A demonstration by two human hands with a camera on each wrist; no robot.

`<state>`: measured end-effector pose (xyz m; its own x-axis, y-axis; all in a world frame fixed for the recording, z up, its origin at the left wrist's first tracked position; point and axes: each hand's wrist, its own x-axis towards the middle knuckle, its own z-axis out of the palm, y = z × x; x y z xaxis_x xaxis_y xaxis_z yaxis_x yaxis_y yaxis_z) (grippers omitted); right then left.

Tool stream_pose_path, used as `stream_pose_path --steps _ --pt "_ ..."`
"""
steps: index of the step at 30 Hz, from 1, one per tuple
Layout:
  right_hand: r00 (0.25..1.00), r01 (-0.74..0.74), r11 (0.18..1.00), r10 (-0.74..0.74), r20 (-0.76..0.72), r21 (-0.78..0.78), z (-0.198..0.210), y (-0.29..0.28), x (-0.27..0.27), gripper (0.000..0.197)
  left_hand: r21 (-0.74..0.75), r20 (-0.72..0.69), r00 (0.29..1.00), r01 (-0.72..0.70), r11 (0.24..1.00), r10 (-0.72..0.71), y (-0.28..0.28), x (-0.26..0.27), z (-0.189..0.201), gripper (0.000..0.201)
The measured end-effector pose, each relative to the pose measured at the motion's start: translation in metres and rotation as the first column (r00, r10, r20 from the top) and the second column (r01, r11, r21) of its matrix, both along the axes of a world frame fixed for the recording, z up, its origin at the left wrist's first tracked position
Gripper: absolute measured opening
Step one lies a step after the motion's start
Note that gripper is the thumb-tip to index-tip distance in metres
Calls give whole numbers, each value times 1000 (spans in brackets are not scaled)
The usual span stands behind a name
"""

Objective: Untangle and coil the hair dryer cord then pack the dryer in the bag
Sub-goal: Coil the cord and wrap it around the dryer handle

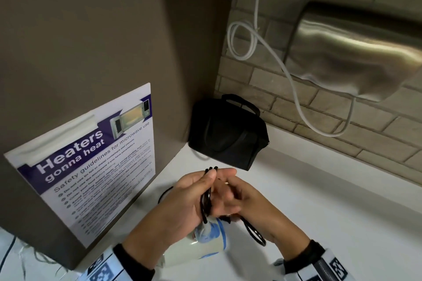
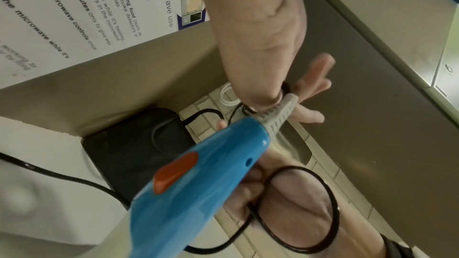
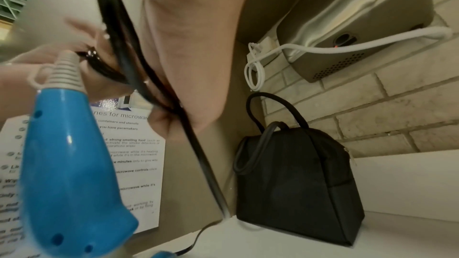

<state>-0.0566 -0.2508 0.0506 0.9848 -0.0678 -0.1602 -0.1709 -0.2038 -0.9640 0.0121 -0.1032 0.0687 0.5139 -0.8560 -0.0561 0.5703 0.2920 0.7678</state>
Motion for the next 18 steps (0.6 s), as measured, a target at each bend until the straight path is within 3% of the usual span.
stream_pose_path --steps 5,8,13,18 --pt "994 -63 987 49 -99 -148 -3 -4 -26 22 -27 -9 994 -108 994 108 3 6 1 40" --pt "989 -104 937 62 -135 -332 -6 -7 -42 21 -70 -51 985 -171 983 167 1 8 -1 41" --pt "973 -212 738 102 -205 -640 -12 -5 -67 34 -103 -74 969 -243 965 236 -5 10 -8 35" --pt "931 -320 578 44 -363 -751 16 23 -82 38 -94 -16 940 -341 935 341 -6 16 -12 37"
